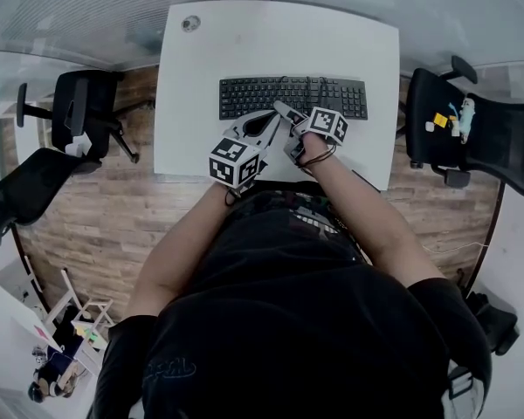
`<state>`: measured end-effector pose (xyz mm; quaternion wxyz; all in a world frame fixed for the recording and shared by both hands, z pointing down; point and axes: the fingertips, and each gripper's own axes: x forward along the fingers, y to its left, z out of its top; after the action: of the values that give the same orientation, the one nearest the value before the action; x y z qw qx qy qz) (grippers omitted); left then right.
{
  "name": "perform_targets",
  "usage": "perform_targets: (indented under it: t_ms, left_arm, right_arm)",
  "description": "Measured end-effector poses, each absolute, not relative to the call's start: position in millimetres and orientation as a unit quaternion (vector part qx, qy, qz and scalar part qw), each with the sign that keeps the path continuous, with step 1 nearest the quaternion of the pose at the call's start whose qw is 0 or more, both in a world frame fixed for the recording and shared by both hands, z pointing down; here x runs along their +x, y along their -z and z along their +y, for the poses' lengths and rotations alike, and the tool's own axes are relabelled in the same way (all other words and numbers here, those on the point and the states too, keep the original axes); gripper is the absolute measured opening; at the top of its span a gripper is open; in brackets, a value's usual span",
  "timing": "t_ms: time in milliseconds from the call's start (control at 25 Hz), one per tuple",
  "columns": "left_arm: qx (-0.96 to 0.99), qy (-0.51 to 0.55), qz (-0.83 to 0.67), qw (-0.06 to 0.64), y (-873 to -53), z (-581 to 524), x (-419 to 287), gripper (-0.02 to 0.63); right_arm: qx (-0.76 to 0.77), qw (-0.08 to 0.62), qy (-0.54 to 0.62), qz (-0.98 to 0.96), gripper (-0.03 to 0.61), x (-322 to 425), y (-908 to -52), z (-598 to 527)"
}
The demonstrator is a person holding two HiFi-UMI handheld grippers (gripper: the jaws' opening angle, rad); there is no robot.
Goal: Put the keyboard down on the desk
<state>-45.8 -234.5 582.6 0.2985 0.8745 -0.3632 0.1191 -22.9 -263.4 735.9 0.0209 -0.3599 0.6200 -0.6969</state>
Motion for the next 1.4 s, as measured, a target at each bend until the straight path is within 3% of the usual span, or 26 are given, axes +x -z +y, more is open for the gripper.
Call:
perform_targets:
  t_ms: [1000, 1400]
  left_arm:
    - [0.879, -0.113, -0.362, 0.289, -573, -202, -58, 0.015]
    - [0.884, -0.103, -0.367, 0.269, -560, -202, -61, 0.015]
  right_arm:
    - [-0.382, 0.013, 0.673, 0.633, 0.353, -17, -728, -235]
    - [-0.401, -0.030, 0.584, 0.705, 0.346, -22, -688, -229]
